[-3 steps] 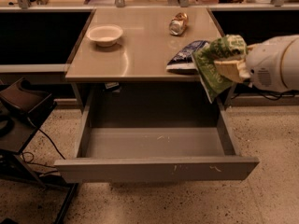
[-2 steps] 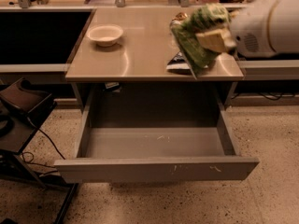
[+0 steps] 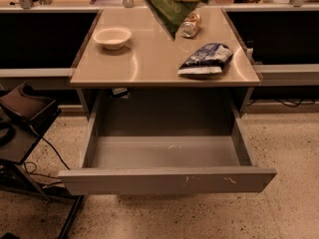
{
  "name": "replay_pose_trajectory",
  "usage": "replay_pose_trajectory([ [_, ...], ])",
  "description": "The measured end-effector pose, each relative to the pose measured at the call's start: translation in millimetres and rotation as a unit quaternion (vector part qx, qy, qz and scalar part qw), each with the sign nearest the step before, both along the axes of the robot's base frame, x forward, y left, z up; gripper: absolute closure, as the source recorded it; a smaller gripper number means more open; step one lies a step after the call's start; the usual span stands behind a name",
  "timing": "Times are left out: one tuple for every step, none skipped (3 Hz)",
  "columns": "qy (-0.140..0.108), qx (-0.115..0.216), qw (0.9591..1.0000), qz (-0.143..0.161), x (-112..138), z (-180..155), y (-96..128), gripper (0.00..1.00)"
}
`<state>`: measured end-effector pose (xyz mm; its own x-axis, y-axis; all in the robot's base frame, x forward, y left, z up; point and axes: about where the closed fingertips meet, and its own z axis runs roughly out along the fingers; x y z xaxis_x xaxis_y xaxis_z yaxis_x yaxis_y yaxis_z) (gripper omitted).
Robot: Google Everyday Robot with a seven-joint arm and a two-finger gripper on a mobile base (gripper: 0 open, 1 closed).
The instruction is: Pick green jalapeno chip bag from top drawer and place on counter
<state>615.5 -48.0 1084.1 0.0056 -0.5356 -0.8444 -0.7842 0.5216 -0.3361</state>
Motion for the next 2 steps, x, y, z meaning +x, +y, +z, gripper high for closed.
replay_pose_trajectory([
  [-0.025,0.012,0.9993,0.024,6.7,34.1,25.2,1.0],
  [-0.015,-0.002,0.9999,-0.002,-0.3,23.6,2.6,1.0],
])
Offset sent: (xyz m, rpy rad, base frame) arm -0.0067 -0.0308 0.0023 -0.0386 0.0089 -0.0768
